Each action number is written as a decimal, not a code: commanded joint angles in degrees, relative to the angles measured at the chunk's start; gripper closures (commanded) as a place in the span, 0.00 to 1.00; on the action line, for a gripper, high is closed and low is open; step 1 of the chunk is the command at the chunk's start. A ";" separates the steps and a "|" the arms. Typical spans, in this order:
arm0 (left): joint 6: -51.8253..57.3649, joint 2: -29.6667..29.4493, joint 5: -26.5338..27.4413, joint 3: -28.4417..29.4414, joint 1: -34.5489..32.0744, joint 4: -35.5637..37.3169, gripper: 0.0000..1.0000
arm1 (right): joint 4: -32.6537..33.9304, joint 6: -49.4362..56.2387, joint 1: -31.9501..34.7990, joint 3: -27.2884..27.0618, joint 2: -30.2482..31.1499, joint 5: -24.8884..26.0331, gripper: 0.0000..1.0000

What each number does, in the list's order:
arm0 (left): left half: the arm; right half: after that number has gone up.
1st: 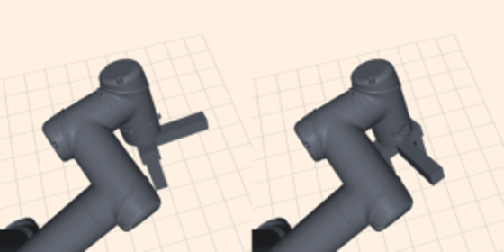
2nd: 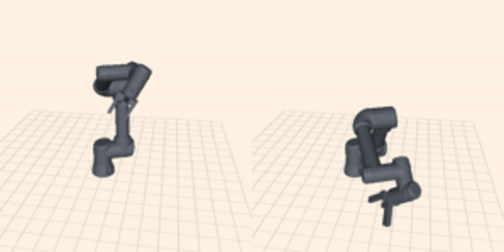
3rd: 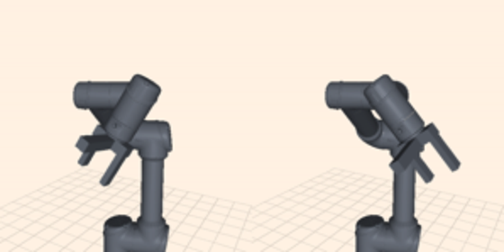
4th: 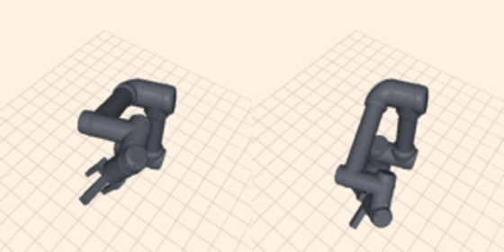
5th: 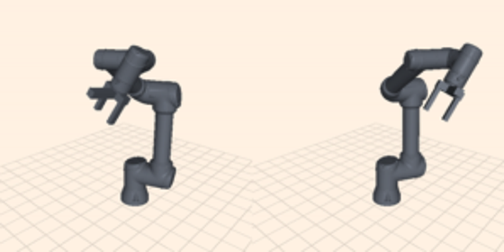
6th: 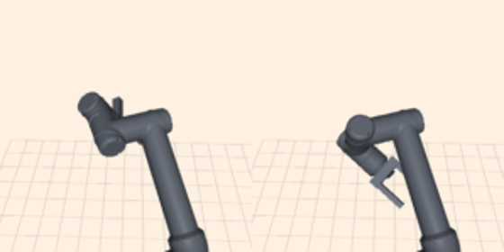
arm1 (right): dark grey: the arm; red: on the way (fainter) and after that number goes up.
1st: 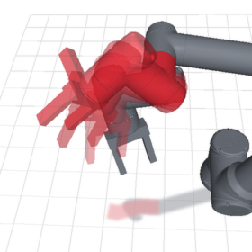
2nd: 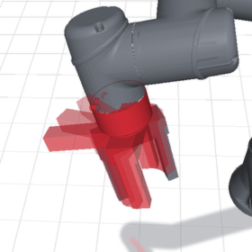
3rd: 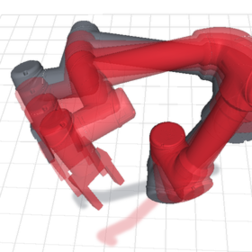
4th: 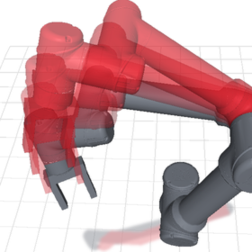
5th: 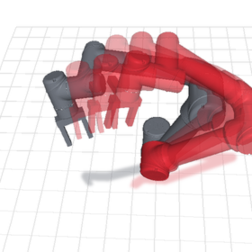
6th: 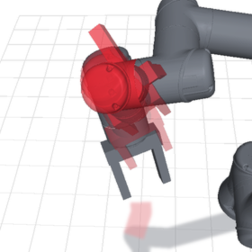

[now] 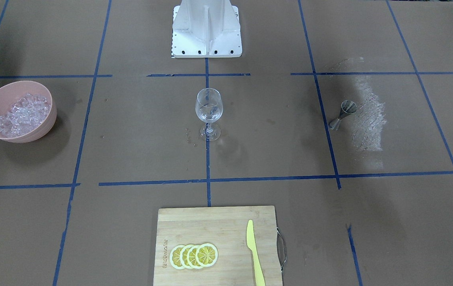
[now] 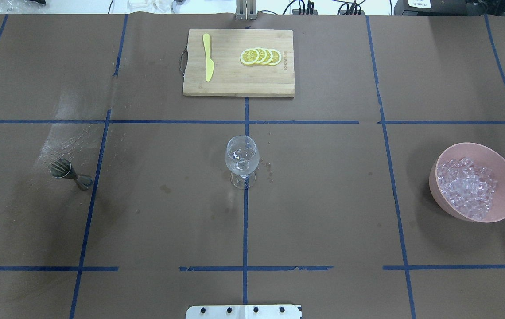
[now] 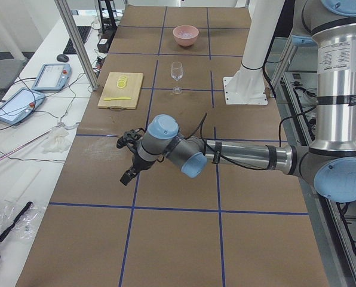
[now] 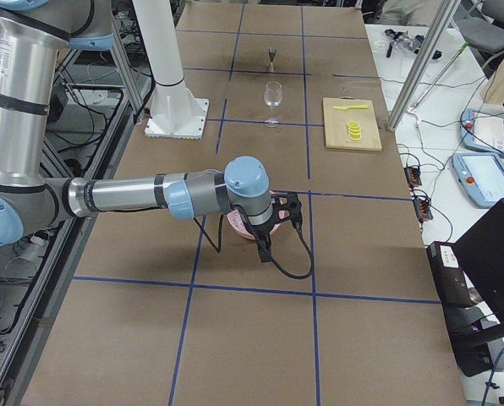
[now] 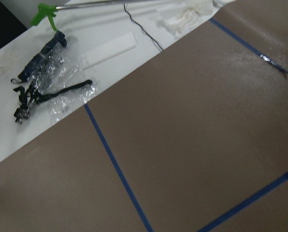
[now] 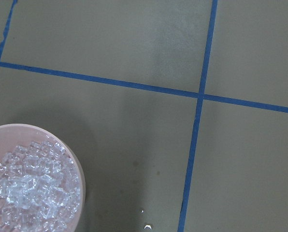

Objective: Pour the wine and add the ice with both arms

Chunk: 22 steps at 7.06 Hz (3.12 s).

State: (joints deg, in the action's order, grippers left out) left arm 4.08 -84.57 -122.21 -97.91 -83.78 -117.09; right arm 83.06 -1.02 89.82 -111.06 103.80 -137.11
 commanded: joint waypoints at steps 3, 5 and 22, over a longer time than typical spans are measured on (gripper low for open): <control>0.93 1.04 -14.20 -1.23 -6.12 31.58 0.00 | -0.17 -0.29 0.00 -0.82 -0.79 -0.18 0.00; 0.49 0.90 -16.13 -3.42 -6.22 31.40 0.00 | 0.17 -5.26 -1.39 -5.62 -0.62 -0.36 0.00; 0.49 -2.62 -16.21 -7.21 -6.22 31.31 0.00 | -29.97 -43.45 -43.06 -0.56 2.90 25.48 0.45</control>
State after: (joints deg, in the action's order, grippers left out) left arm 4.50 -87.10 -138.43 -105.12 -90.00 -85.78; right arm 53.05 -44.64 47.41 -111.65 106.66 -112.39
